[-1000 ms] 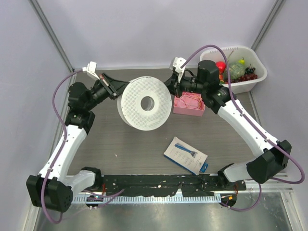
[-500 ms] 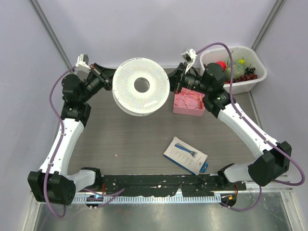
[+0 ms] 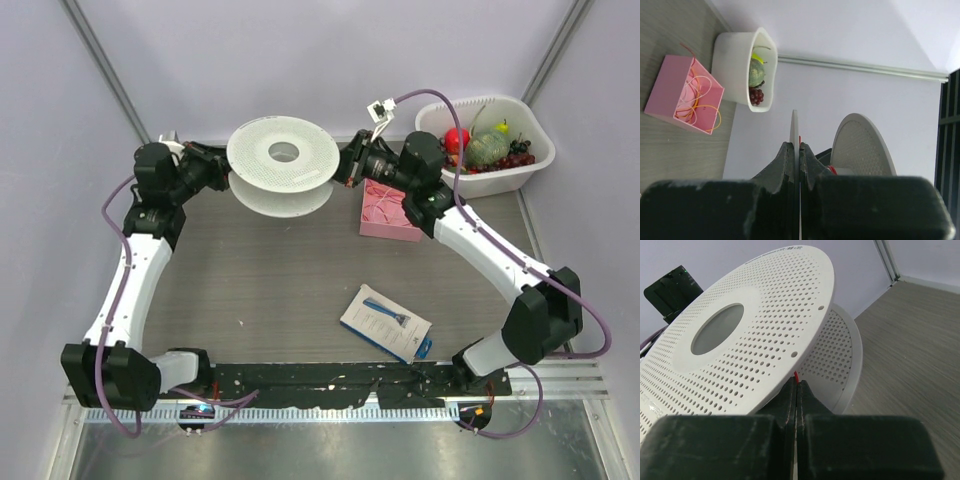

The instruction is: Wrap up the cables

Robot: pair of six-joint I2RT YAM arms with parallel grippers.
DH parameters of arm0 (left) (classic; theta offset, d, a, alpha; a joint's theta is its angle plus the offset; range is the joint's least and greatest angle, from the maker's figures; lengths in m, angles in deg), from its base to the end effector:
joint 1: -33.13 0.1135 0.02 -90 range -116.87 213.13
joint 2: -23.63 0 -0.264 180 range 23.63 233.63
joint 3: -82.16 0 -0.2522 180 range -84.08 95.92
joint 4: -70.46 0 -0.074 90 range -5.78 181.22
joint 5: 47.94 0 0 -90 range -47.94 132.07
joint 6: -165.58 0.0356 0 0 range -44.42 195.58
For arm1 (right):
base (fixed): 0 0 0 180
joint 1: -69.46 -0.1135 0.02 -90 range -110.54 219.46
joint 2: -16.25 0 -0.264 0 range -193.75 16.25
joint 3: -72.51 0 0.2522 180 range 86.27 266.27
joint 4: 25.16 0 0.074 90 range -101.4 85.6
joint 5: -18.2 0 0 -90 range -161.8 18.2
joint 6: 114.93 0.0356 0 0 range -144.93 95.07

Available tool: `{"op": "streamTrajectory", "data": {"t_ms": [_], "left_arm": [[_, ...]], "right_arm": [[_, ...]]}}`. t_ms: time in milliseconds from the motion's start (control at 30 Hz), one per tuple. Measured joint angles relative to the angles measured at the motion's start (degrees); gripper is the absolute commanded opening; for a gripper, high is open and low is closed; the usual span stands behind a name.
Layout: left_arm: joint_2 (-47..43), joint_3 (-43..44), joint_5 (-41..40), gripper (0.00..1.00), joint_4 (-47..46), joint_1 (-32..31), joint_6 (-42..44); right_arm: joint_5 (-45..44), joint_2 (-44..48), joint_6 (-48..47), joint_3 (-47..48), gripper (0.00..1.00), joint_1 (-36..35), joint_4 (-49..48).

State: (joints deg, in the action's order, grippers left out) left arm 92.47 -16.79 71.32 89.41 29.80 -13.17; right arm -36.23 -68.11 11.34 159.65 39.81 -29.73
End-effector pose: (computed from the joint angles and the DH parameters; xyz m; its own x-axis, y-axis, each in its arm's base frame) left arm 0.2741 -0.0334 0.4007 -0.5377 -0.8424 0.0357 -0.1055 0.0252 -0.9941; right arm 0.2922 0.1902 0.4016 -0.4450 0.3004 -0.8436 -0.7944 0.3024 0.5267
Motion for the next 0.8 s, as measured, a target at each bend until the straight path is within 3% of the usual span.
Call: {"op": "streamTrajectory", "data": {"t_ms": [367, 800], "left_arm": [[4.11, 0.66, -2.62, 0.0, 4.35, 0.83, -1.01], [22.08, -4.15, -3.5, 0.0, -21.66, 3.89, 1.22]], "right_arm": [[-3.1, -5.49, 4.7, 0.48, 0.01, 0.09, -0.96], [-8.31, -25.38, 6.29, 11.67, 0.01, 1.27, -5.7]]}}
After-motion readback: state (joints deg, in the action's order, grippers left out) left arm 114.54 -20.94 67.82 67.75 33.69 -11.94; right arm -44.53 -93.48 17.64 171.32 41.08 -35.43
